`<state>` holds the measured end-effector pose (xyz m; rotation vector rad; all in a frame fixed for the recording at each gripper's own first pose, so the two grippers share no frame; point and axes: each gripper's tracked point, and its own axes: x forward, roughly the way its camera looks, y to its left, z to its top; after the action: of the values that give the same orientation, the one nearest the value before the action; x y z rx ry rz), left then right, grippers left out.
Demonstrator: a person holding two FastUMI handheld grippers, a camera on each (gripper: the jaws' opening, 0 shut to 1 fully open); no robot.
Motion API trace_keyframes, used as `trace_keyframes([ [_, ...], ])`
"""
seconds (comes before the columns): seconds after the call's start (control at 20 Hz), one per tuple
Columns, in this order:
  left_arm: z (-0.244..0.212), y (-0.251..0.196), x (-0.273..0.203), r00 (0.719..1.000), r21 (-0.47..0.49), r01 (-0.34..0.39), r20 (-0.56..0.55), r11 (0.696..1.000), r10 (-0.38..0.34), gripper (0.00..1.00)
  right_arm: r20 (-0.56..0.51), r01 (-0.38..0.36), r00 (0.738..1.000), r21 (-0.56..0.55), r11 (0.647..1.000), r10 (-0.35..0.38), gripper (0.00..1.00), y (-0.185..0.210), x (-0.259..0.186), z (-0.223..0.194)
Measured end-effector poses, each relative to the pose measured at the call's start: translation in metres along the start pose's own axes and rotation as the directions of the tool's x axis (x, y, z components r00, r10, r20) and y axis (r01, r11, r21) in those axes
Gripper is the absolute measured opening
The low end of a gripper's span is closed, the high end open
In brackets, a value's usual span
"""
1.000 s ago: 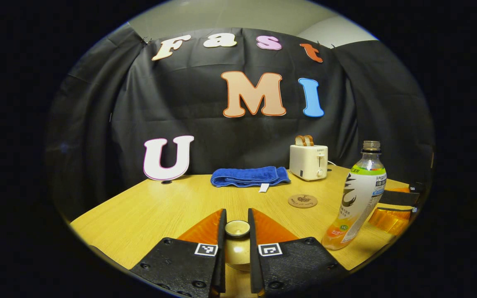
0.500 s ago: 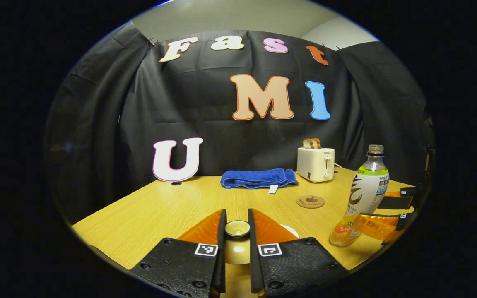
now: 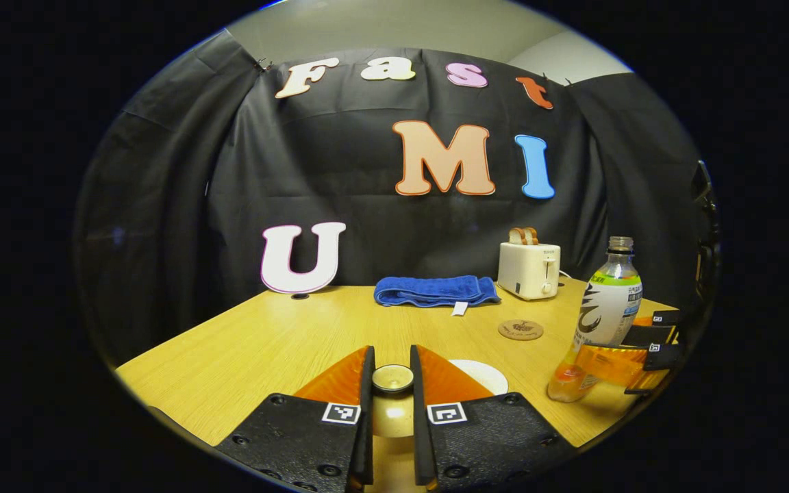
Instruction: Open the teacup lid with one hand, grasp the water bottle and pour water into the teacup with the other hand; after pouring, place the water bottle on the coaster and then close the teacup lid.
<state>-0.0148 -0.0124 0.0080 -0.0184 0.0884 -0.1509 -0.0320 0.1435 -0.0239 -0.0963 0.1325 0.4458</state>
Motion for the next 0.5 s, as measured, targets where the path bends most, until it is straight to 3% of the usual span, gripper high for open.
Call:
trace_keyframes([
  [0.2,0.000,0.009,-0.005,1.000,-0.011,-0.016,0.000,1.000,0.016,0.21,0.013,0.018,1.000,-0.178,0.984,-0.016,0.69,-0.002,0.005,0.005],
  [0.5,0.002,0.022,-0.010,0.999,-0.010,-0.037,0.009,0.999,0.037,0.21,0.028,0.039,0.999,-0.397,0.917,-0.030,0.70,0.000,0.011,0.004],
])
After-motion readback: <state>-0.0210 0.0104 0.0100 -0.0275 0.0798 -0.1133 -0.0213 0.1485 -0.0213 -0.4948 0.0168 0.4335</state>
